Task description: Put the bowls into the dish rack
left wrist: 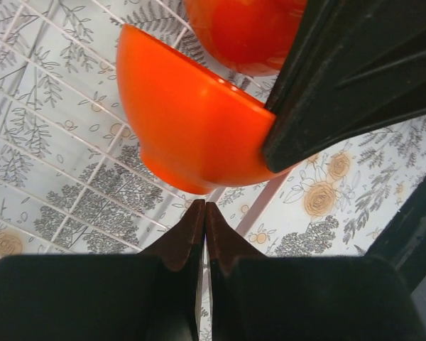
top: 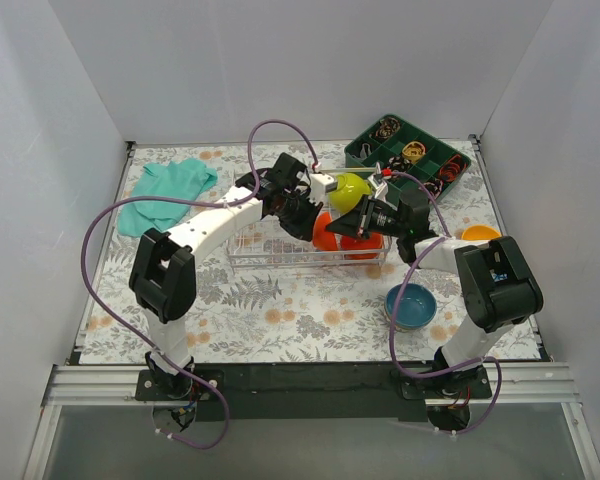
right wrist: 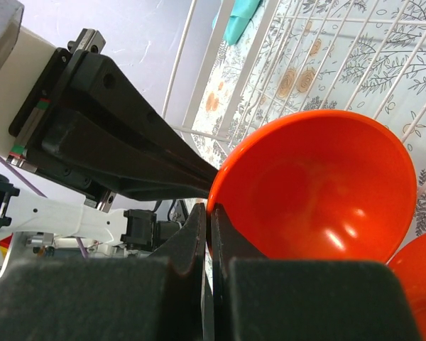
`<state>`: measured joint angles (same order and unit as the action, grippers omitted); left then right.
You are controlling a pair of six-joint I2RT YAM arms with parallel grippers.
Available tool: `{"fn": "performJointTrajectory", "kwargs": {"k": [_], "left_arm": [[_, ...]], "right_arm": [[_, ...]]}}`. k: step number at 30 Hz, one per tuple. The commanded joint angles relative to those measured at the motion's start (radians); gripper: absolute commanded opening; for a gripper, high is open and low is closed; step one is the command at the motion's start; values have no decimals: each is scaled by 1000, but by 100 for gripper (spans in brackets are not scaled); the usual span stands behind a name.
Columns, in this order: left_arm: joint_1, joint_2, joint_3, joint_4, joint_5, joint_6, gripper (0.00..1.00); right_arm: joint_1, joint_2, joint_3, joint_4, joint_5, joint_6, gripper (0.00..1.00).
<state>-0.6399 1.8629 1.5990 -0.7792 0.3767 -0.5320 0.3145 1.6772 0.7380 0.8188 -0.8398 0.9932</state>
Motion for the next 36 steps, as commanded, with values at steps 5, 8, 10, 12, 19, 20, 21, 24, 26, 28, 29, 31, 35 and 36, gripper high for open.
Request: {"fn": "performJointTrajectory", "kwargs": {"k": [5, 8, 10, 12, 19, 20, 21, 24, 26, 28, 29, 31, 35, 36], "left_arm": [[-6, -126, -109, 93, -119, 18, 0], [-4, -90, -97, 66, -122, 15, 0], [-4, -73, -99, 80, -110, 9, 0], [-4, -62, -105, 119, -105, -6, 0], [-4, 37, -45, 172, -101, -32, 0], [-4, 47, -33, 170, -95, -37, 0], [-4, 54, -16, 170, -91, -42, 0], [-4, 64, -2, 175, -87, -49, 0], [-4, 67, 6, 179, -88, -51, 0], [-4, 73, 19, 181, -84, -56, 0], [-4, 81, 25, 181, -82, -60, 0], [-4, 88, 50, 181, -75, -68, 0], [-4, 108, 90, 184, -68, -79, 0], [-6, 117, 96, 184, -64, -79, 0]], "right_arm": [[-17, 6, -26, -98, 36, -42, 1], [-18, 12, -22, -104, 33, -48, 2], [-17, 15, -15, -112, 31, -54, 2], [-17, 15, -11, -118, 33, -60, 2], [-20, 18, -5, -151, 50, -87, 4], [-22, 18, -3, -158, 53, -93, 7], [-22, 19, 0, -162, 54, -100, 8], [-26, 9, 32, -230, 62, -161, 16], [-28, -8, 76, -314, 65, -211, 22], [-35, -25, 99, -360, 77, -275, 26], [-41, -31, 121, -406, 85, -292, 27], [-43, -43, 139, -438, 97, -341, 28], [-54, -73, 166, -518, 127, -409, 32], [-57, -79, 166, -542, 133, -418, 32]]}}
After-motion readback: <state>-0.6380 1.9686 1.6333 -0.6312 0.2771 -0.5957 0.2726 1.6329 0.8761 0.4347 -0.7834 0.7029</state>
